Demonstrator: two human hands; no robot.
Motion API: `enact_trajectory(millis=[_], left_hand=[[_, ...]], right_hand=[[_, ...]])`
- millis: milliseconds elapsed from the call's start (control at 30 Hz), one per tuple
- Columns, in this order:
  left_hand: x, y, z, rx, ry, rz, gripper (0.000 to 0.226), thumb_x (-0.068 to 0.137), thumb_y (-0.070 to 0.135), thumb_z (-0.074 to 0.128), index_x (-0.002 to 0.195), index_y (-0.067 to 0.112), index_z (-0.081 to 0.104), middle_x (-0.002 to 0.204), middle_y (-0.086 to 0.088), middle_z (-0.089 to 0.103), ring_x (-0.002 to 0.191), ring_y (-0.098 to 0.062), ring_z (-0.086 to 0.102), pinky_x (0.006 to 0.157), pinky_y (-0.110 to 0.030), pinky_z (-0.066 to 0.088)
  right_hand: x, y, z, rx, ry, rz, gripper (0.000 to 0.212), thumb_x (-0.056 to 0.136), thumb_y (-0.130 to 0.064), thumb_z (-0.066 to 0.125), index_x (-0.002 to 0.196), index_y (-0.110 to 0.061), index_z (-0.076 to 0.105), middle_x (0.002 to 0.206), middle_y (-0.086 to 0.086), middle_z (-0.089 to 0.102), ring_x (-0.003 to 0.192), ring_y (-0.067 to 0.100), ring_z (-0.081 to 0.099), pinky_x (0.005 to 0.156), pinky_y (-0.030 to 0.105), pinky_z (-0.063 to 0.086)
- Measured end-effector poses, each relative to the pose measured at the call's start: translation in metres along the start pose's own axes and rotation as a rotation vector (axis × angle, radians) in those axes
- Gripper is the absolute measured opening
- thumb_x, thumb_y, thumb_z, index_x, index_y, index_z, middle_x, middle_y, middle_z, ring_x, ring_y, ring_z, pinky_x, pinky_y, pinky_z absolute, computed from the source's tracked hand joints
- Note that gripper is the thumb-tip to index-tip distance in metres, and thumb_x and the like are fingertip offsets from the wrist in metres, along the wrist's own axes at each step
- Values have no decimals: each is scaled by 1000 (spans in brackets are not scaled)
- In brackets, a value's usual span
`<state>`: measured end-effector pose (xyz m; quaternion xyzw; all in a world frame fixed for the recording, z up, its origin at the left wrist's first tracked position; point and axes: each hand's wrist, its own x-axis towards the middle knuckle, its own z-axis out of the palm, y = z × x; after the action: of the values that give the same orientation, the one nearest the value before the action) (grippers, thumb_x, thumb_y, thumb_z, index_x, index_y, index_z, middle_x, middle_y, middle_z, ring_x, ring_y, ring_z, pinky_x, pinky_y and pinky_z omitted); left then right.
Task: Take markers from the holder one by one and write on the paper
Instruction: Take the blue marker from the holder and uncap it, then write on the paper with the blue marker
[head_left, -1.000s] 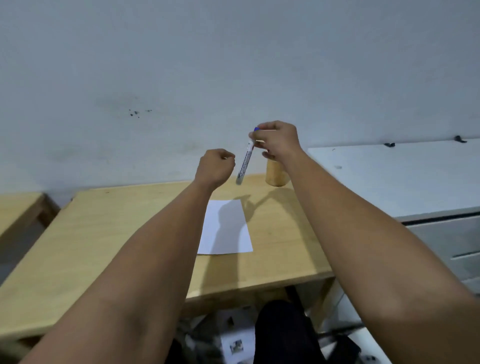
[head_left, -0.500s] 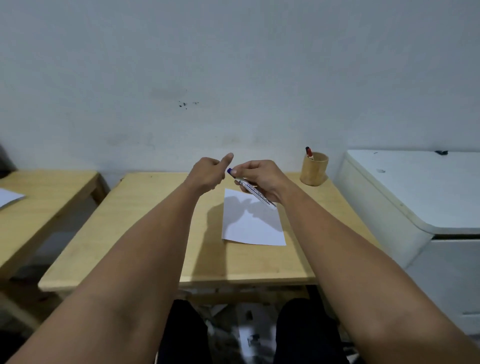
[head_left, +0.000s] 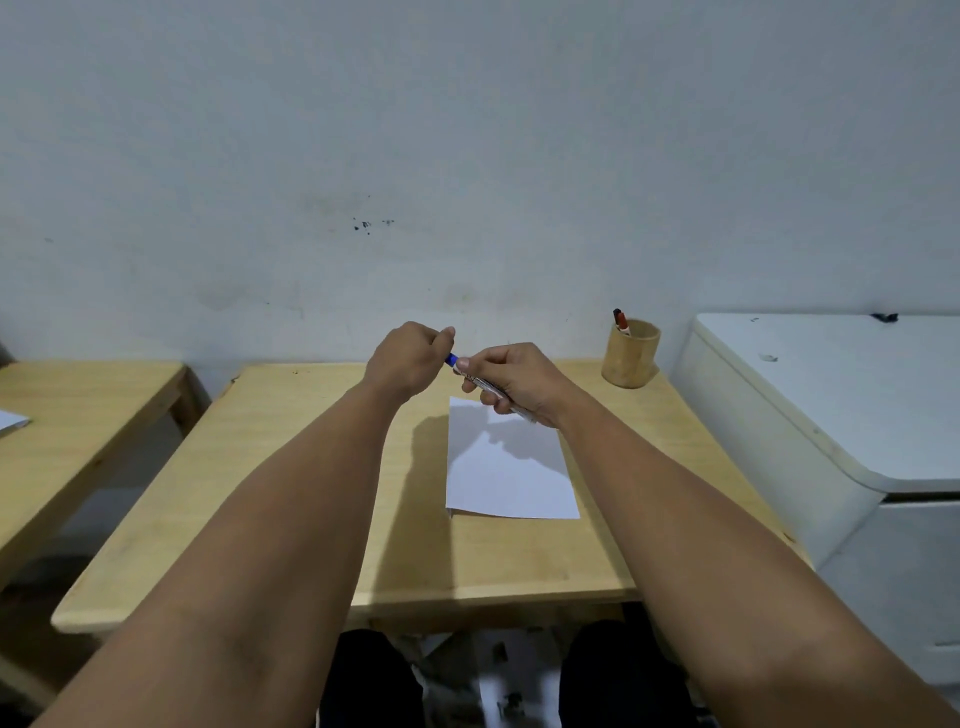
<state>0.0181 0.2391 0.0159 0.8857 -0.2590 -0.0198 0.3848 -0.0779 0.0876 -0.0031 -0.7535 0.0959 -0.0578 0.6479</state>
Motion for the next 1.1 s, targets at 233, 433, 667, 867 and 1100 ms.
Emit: enact_trajectory(millis=[233, 433, 667, 867, 1100], left_hand=[[29, -53, -12, 104, 273, -127, 54, 107, 39, 39, 72, 8, 65, 71, -9, 61, 80, -35, 58, 70, -34, 37], [34, -88, 26, 660, 27, 53, 49, 107, 51, 35, 109, 13, 67, 110, -13, 70, 103, -37, 66, 77, -38, 47], [33, -112, 66, 722, -45, 73, 37, 104, 41, 38, 111, 13, 60, 108, -10, 66, 99, -33, 65, 70, -34, 40], [30, -108, 61, 664, -36, -28, 42, 101, 51, 44, 112, 13, 58, 110, -6, 62, 96, -32, 64, 69, -35, 41], [5, -105, 47, 551, 116, 188, 33, 101, 46, 51, 117, 19, 62, 113, 2, 63, 99, -25, 64, 64, -34, 44]], right_hand=[[12, 28, -33, -287, 106, -24, 16, 100, -21, 76, 96, -6, 79, 81, 4, 75, 56, 15, 54, 51, 25, 43], [39, 42, -42, 107, 330, 50, 14, 105, -2, 56, 109, -14, 61, 98, 14, 74, 63, 22, 62, 56, 30, 53], [61, 41, -42, 464, 326, 140, 40, 101, -1, 46, 120, -14, 78, 102, 11, 81, 67, 22, 73, 60, 30, 58], [58, 46, -43, 514, 300, 82, 32, 102, -4, 67, 131, -16, 72, 107, 4, 82, 81, 19, 76, 67, 28, 56], [38, 45, -37, 262, 381, 82, 25, 102, -19, 71, 127, -15, 72, 99, 4, 80, 73, 18, 71, 63, 28, 56]])
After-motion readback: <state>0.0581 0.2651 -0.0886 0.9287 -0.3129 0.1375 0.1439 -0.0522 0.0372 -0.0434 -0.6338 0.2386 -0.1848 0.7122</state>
